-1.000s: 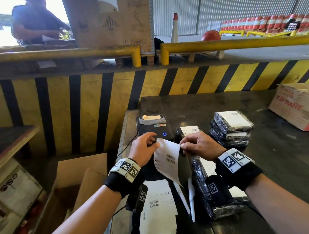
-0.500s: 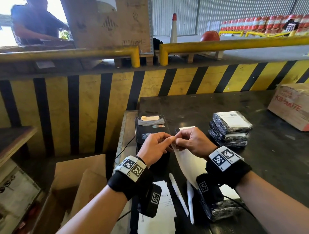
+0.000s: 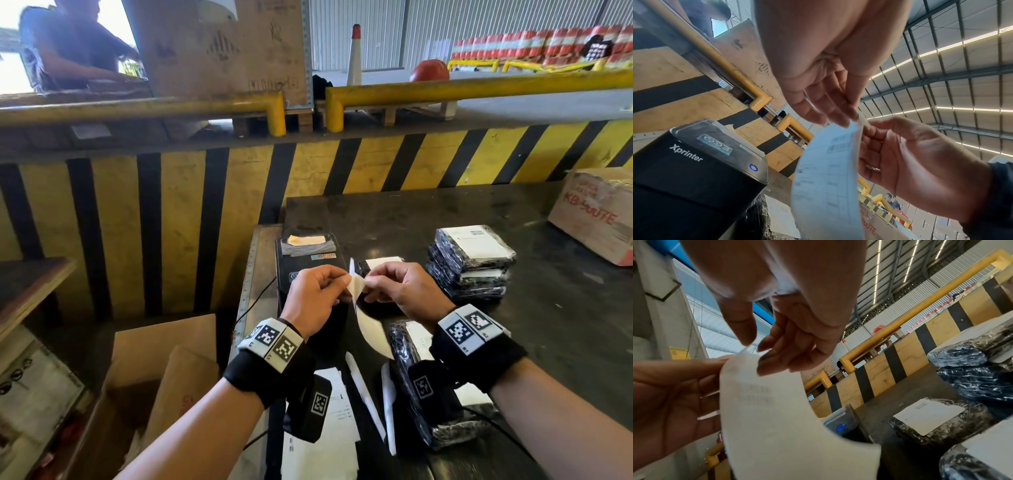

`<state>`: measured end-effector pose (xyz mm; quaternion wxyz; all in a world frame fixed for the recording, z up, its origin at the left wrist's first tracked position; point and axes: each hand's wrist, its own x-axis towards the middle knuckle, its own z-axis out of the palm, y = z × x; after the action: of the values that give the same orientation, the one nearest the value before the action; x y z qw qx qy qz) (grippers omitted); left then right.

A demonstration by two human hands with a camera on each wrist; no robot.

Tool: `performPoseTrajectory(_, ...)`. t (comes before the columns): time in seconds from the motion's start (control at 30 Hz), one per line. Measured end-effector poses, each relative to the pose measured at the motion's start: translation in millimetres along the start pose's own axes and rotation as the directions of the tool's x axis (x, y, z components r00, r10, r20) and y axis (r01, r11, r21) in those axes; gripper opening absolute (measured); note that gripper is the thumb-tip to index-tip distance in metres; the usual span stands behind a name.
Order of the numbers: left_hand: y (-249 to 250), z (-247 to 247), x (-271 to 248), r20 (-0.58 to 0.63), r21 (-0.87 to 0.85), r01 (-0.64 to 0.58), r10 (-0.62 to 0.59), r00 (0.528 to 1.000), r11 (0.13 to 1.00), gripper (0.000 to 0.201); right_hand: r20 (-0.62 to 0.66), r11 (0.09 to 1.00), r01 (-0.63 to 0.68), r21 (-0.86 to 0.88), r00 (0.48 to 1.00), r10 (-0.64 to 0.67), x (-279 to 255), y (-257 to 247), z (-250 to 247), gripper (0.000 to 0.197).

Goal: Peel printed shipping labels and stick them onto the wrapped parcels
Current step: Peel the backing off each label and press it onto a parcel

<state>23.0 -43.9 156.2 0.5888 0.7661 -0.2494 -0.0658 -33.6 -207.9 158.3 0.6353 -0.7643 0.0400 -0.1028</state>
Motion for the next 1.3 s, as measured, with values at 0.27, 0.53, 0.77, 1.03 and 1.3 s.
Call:
performPoseTrajectory(0.27, -0.9, 1.3, -0.4, -0.005, 0.008, -0.031, 0.031, 1.0, 0.999, 0.011, -0.008, 0.997, 0.071, -0.029, 0.997, -0.072, 1.5, 5.8, 12.2, 0.013)
performPoseTrajectory(0.53, -16.0, -1.6, -0.8, -0.054, 0.083, -0.051, 0.056, 0.997, 0.995, 0.014, -0.013, 0.997, 0.022, 0.067, 1.0, -0.021, -2.1, 8.4, 12.9, 0.009)
performPoseTrajectory(0.77, -43.5, -22.3, -1.1, -0.118, 0.192, 0.028, -0.006, 0.993, 0.981, 0.019, -0.156, 1.0, -0.021, 0.012, 0.987, 0.023, -4.3, 25.9, -9.8, 0.016)
performPoseTrajectory(1.03, -88.0, -59.3, -3.5, -0.258, 0.204, 0.191, -0.135, 0.957, 0.96, 0.022, -0.301, 0.993, -0.105, 0.051, 0.947, 0.115, -10.7, 44.7, -37.9, 0.017)
performPoseTrajectory(1.3, -114.2, -101.2, -14.7, -0.436, 0.214, 0.346, -0.228, 0.871, 0.913, 0.021, -0.349, 0.994, -0.11, 0.009, 0.931, 0.106, -9.0, 44.3, -58.3, 0.021)
